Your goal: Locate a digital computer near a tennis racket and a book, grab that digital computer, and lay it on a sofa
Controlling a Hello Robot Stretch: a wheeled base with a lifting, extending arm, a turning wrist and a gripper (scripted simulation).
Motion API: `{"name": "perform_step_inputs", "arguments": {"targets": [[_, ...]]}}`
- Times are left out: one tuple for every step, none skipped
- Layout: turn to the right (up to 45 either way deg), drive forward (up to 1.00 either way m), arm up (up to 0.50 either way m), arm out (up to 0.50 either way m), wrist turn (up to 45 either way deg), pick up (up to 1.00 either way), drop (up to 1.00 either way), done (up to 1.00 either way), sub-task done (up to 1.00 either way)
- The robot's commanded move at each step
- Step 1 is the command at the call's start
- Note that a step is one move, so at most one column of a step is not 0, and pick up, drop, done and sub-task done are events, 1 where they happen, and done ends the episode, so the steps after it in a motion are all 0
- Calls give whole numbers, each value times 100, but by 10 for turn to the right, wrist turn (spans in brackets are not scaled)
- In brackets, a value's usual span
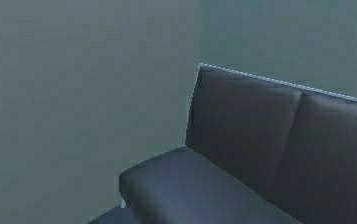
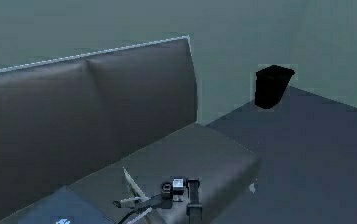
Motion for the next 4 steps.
{"name": "perform_step_inputs", "arguments": {"targets": [[0, 0, -32, 0, 0, 0, 0, 0, 0], [0, 0, 0, 0, 0, 0, 100, 0, 0], [0, 0, 10, 0, 0, 0, 0, 0, 0], [0, 0, 0, -8, 0, 0, 0, 0, 0]]}}
